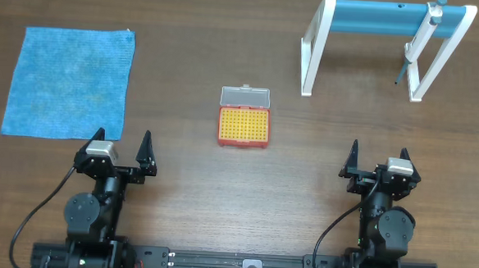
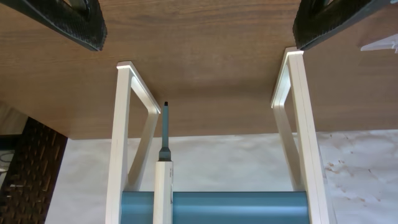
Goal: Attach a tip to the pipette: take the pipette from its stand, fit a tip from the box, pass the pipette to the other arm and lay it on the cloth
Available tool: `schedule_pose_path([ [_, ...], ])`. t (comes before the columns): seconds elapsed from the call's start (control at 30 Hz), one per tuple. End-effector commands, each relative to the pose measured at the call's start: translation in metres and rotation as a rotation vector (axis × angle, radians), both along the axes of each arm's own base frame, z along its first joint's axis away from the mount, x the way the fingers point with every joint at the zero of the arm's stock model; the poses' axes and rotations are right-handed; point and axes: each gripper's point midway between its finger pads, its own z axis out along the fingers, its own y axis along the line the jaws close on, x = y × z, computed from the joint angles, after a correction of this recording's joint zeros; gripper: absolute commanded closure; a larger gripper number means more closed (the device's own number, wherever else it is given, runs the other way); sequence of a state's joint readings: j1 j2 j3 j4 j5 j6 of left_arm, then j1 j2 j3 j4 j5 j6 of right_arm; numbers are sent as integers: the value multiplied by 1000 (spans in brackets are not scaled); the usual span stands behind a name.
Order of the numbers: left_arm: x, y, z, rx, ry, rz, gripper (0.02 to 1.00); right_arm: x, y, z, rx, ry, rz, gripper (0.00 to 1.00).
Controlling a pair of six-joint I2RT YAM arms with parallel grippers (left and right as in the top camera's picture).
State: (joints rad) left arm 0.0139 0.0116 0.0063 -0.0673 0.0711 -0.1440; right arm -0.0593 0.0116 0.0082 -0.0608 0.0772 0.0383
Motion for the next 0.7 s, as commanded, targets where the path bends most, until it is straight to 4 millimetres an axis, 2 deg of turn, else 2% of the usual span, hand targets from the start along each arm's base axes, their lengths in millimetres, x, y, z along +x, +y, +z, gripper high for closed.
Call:
schedule_pose_path([
  [0.03, 0, 1, -1, -8, 2, 7, 23, -1, -4, 0, -19, -2, -23, 27],
  [0.57, 0, 1, -1, -8, 2, 7, 23, -1, -4, 0, -5, -5, -23, 27],
  [0.7, 0, 1, -1, -8, 2, 7, 23, 0, -5, 9, 19, -1, -27, 27],
])
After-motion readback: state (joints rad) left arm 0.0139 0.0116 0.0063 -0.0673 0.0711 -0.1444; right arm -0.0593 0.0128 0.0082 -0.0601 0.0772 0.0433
